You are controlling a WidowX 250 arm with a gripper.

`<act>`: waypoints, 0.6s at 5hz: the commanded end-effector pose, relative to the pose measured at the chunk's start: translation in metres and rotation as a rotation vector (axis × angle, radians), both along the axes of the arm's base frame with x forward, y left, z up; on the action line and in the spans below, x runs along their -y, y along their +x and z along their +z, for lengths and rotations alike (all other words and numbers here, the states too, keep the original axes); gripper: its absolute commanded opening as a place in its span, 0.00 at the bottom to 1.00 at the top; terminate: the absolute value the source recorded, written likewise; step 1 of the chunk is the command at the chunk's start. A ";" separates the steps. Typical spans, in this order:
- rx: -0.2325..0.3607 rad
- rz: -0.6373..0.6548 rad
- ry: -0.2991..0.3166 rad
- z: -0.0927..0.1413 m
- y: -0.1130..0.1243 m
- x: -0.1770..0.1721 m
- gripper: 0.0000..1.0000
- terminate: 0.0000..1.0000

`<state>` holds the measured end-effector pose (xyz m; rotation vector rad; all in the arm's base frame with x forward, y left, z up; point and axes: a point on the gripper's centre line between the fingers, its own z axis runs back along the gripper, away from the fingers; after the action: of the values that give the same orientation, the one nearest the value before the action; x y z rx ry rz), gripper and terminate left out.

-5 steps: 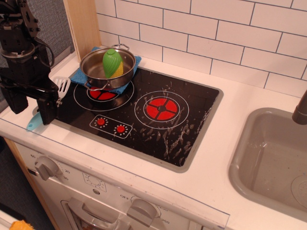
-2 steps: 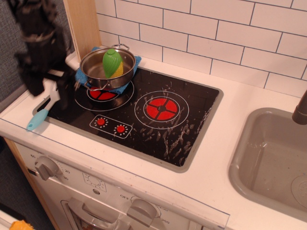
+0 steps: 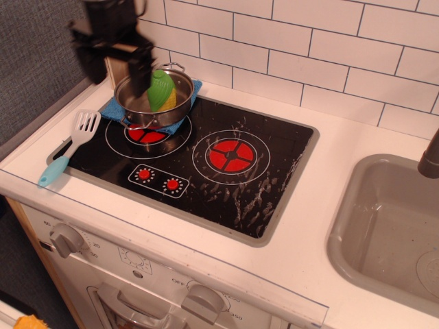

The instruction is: Move the corn from the pot and put next to spatula

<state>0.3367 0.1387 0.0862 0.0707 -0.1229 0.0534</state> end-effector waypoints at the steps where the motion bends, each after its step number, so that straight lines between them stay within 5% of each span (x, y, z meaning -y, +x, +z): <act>1: 0.028 0.014 -0.010 0.002 0.043 -0.002 1.00 0.00; 3: -0.053 0.027 -0.016 -0.027 0.042 -0.004 1.00 0.00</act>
<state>0.3748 0.1390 0.0388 0.0367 -0.0209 0.0842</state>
